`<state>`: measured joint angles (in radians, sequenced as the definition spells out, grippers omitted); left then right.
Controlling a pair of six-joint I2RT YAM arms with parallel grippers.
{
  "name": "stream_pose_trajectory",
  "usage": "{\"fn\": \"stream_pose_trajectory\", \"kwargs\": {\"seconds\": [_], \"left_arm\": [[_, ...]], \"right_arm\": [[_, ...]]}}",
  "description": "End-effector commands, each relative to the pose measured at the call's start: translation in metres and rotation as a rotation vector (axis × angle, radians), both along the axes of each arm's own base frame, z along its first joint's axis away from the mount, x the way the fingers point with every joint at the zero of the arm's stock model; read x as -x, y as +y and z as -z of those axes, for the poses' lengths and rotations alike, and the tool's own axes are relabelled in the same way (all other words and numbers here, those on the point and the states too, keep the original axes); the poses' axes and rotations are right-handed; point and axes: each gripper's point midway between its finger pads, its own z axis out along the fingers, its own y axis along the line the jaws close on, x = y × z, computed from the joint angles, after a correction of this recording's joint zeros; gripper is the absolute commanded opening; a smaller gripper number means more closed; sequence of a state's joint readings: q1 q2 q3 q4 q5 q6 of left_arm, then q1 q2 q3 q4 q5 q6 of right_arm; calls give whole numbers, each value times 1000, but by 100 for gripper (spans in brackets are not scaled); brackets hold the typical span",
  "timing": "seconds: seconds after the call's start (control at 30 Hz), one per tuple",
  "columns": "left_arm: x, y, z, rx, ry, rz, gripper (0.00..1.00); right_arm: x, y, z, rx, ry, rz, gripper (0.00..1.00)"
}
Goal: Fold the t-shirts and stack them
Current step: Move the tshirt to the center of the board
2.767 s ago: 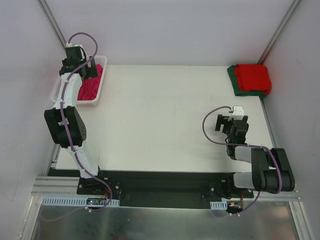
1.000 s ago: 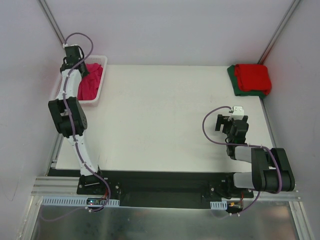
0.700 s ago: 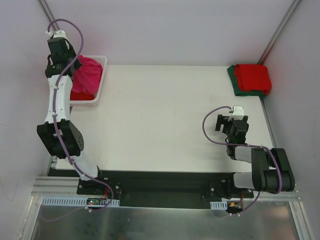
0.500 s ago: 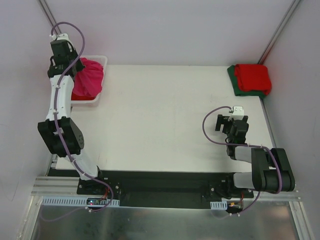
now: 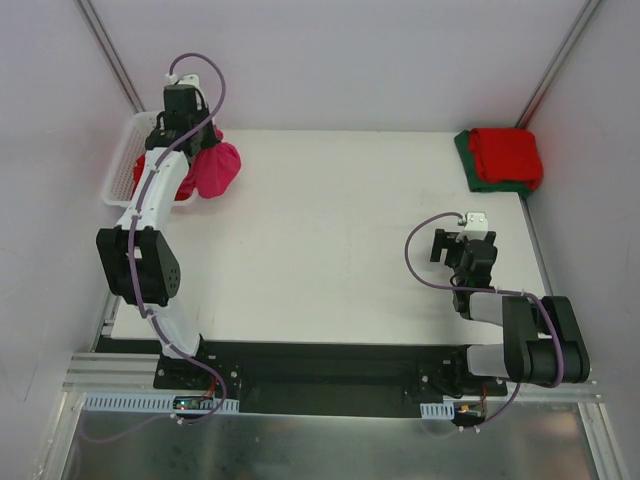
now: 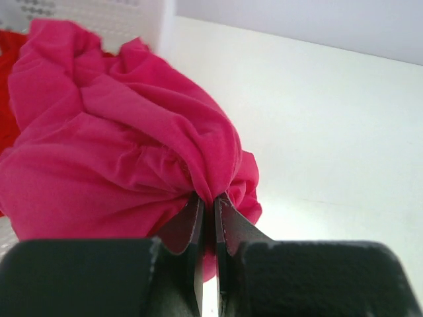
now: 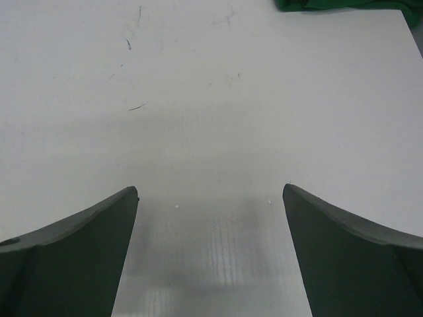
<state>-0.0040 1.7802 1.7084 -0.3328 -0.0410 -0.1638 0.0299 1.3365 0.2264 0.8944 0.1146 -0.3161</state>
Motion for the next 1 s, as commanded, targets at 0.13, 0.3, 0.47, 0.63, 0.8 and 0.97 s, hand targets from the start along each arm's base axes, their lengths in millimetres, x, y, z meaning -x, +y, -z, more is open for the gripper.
{"fn": "stream_pose_trajectory", "kwargs": {"seconds": [0.13, 0.3, 0.47, 0.63, 0.8, 0.97], "left_arm": [[-6, -57, -120, -10, -233, 133, 0], [20, -92, -165, -19, -311, 236, 0], [59, -138, -197, -7, -369, 372, 0], [96, -182, -215, 15, -406, 508, 0], [133, -243, -222, 46, -414, 671, 0], [151, -282, -201, 8, -372, 741, 0]], "right_arm": [[-14, 3, -24, -3, -86, -15, 96], [-14, 4, -24, -3, -86, -16, 96], [-14, 4, -24, -3, -86, -16, 96], [-14, 4, -24, -3, -85, -16, 96], [-14, 3, -24, -3, -85, -15, 96], [-14, 2, -24, -3, -86, -10, 96]]}}
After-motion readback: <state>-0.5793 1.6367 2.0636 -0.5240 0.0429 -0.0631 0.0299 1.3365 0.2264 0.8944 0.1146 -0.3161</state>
